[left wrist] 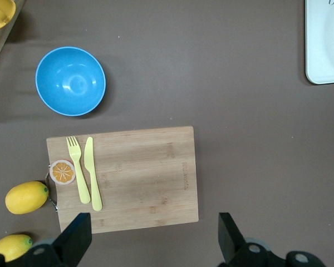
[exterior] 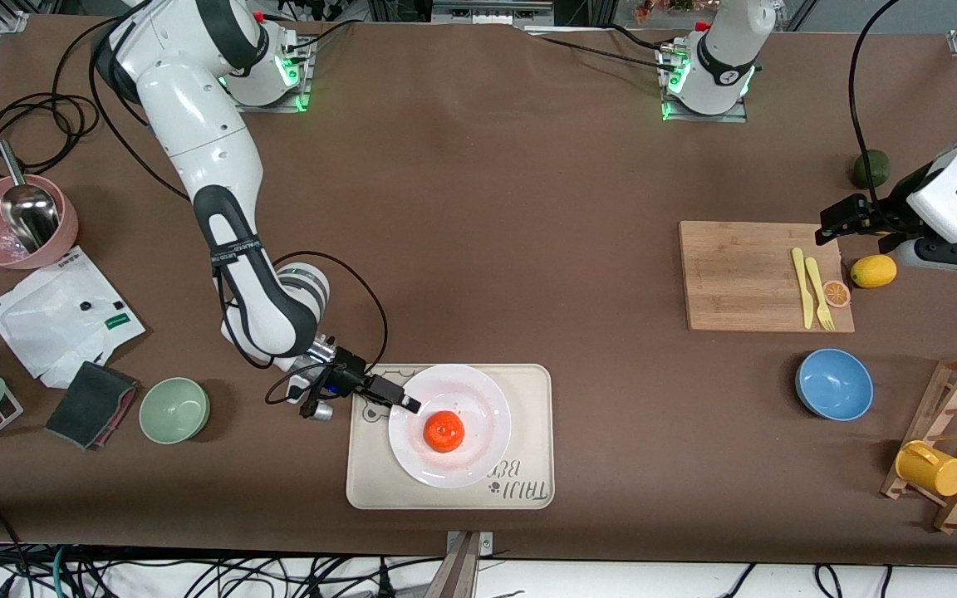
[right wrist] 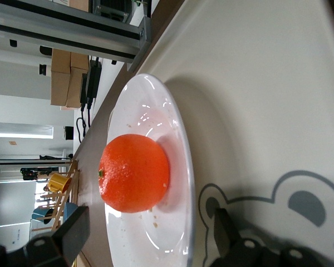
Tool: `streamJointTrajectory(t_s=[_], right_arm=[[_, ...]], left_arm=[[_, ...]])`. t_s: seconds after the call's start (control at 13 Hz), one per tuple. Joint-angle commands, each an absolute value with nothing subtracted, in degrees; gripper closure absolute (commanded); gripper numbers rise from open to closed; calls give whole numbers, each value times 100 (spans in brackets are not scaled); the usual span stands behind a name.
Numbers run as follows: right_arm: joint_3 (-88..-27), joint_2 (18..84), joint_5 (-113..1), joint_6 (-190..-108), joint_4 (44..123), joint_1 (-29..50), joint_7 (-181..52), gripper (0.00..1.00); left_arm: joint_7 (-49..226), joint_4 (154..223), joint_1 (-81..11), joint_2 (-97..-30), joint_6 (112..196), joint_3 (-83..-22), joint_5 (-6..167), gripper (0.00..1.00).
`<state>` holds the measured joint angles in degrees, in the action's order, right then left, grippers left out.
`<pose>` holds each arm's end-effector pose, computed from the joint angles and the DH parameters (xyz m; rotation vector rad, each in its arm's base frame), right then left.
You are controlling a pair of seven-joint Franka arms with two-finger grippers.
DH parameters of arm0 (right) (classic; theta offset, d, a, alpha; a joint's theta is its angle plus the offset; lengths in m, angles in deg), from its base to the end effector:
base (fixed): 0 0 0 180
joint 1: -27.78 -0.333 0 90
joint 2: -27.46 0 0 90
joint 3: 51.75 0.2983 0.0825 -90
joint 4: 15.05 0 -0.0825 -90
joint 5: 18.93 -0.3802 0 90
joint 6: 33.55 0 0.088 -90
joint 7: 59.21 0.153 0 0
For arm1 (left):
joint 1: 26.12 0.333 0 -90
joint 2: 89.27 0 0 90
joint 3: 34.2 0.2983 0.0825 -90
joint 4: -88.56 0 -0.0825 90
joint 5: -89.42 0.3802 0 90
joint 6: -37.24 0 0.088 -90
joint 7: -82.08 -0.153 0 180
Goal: Place orange and plate with both arms
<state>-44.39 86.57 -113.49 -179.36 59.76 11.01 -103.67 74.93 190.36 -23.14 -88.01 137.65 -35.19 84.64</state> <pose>0.6957 0.3032 0.0954 -2.0611 0.3095 -0.3530 0.5590 0.0083 0.4674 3.0535 -0.1116 -0.0604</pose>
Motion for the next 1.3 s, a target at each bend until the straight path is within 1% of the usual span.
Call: streamJointTrajectory(t_s=[0.0,0.15,0.61,0.92,1.23], right_arm=[[-4516,8661,-10851,-18059,5966,1011,-10009,1],[-4516,8653,-10612,-18094,5966,1011,-9762,1],[-4516,8565,-10594,-18095,5957,1020,-9683,1],[-4516,8451,-9858,-18095,5957,1011,-8902,1],[-4507,8407,-9794,-18095,5966,1011,-8777,1]], left_arm=[[7364,18893,-2286,-8734,13726,-3525,8494,0],[7364,18893,-2286,-8734,13726,-3525,8494,0],[7364,18893,-2295,-8734,13726,-3525,8494,0],[7364,18893,-2295,-8734,13726,-3525,8494,0],[7364,18893,-2295,-8734,13726,-3526,8494,0]])
